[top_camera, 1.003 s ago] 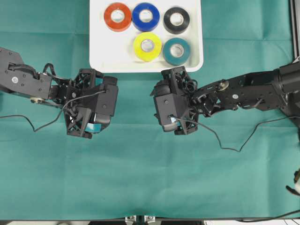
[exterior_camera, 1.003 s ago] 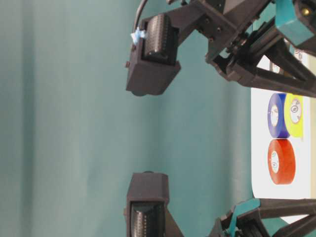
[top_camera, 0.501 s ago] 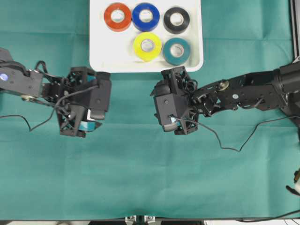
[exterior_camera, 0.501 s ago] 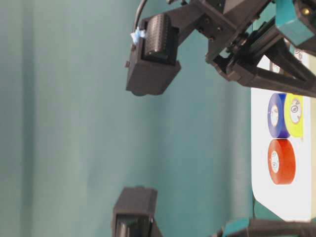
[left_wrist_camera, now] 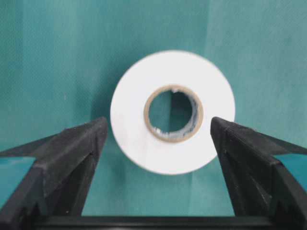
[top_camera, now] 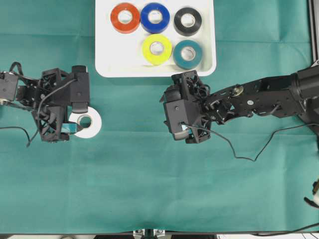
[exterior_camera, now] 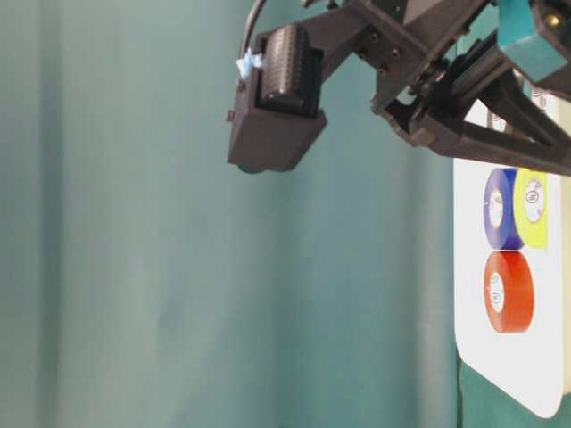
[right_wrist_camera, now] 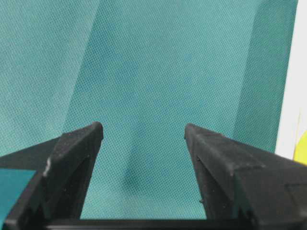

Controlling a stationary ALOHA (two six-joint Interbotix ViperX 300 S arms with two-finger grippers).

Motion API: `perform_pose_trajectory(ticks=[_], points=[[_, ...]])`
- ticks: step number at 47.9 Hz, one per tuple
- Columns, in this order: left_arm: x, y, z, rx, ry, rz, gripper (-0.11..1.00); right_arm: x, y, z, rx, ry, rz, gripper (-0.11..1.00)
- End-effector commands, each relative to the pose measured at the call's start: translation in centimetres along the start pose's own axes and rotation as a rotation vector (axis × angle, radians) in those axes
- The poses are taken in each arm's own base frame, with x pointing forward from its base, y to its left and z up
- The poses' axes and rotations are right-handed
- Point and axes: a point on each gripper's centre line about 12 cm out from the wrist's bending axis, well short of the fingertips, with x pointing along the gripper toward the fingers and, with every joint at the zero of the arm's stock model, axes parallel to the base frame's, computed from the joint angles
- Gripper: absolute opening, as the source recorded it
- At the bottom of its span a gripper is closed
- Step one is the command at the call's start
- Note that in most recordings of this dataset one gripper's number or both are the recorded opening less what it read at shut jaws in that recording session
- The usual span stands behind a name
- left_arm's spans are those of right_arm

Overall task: Put the tape alternately from left to right into the white case.
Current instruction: 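Lower the left gripper onto the white tape roll and grasp it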

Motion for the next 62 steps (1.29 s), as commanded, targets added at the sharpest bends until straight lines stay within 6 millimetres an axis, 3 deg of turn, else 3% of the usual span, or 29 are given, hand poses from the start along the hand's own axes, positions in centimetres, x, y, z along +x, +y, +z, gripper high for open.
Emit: perform_pose_trajectory(ticks=[1, 32, 53, 58, 62], points=[[-0.4, -0.2, 0.4, -0.002, -0.026, -0.009, 0.43, -1.0, 0.0, 1.4, 0.004, -0.047, 0.002, 0.76], [2.6, 0.9, 0.0, -0.019, -0.018, 0.014, 0.44, -1.0, 0.0, 1.2, 0.006, -0.047, 0.007, 0.76], [2.8, 1.4, 0.2, -0.029, -0.035, 0.018, 0.43, -0.9, 0.1, 1.2, 0.005, -0.045, 0.007, 0.76], [2.8, 1.4, 0.1, -0.027, -0.032, 0.019, 0.39, -0.9, 0.1, 1.2, 0.006, -0.045, 0.007, 0.76], [2.7, 1.4, 0.2, -0.026, -0.035, 0.018, 0.28, -1.0, 0.0, 1.2, 0.006, -0.047, 0.007, 0.76]])
